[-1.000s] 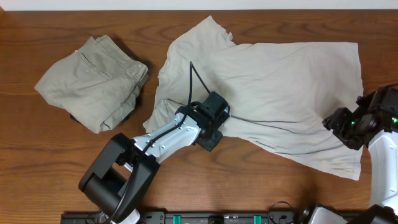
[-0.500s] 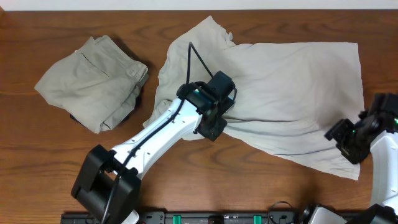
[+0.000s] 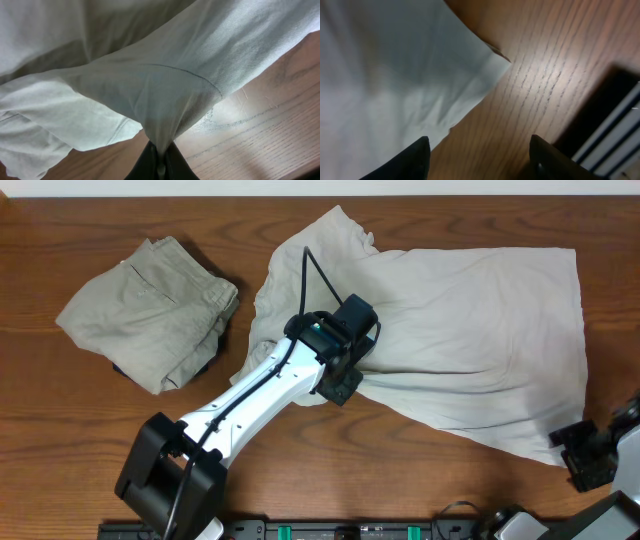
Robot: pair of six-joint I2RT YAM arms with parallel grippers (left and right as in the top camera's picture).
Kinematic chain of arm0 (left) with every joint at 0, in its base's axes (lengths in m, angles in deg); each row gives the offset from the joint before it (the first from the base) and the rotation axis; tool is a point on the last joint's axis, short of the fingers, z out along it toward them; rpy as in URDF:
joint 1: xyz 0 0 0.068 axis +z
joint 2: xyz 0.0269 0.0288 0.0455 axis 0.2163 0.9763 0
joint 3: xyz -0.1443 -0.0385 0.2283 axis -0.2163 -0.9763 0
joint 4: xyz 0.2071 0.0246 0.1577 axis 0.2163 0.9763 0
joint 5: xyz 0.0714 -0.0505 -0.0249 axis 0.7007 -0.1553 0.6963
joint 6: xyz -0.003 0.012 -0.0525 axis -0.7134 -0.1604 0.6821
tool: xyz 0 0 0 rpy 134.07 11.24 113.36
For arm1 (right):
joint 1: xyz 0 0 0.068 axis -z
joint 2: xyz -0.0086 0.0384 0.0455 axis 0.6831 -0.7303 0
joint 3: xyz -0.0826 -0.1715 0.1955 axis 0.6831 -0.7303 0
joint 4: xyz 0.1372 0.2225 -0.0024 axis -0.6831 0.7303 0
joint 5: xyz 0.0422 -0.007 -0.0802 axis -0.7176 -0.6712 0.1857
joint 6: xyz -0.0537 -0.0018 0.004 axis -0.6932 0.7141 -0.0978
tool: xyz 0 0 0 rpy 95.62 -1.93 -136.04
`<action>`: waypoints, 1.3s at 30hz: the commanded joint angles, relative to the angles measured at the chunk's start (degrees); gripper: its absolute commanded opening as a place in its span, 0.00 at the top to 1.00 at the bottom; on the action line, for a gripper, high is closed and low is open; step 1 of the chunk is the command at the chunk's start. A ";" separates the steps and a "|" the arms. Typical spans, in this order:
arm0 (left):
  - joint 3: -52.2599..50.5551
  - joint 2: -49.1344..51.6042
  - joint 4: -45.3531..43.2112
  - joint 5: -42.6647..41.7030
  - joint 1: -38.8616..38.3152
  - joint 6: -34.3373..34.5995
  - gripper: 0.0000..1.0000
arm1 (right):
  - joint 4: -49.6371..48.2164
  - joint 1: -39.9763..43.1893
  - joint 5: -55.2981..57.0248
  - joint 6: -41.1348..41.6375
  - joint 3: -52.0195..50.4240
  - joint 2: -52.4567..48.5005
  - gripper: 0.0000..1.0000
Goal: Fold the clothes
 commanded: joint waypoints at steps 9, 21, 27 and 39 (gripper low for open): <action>0.48 -0.11 0.52 1.77 -0.11 0.22 0.94 | -16.15 1.09 -1.14 4.48 -10.73 -0.35 0.43; 0.46 -0.11 1.05 1.79 -0.11 0.20 0.94 | -17.73 1.11 -1.25 3.85 -10.78 -0.02 0.99; 0.48 -0.13 3.69 1.81 -0.11 0.02 0.94 | -7.32 1.09 -3.23 2.01 0.24 1.05 0.99; 0.48 -0.13 16.90 -2.05 -0.13 0.46 0.93 | 9.03 1.09 -3.80 -4.20 16.55 5.77 0.99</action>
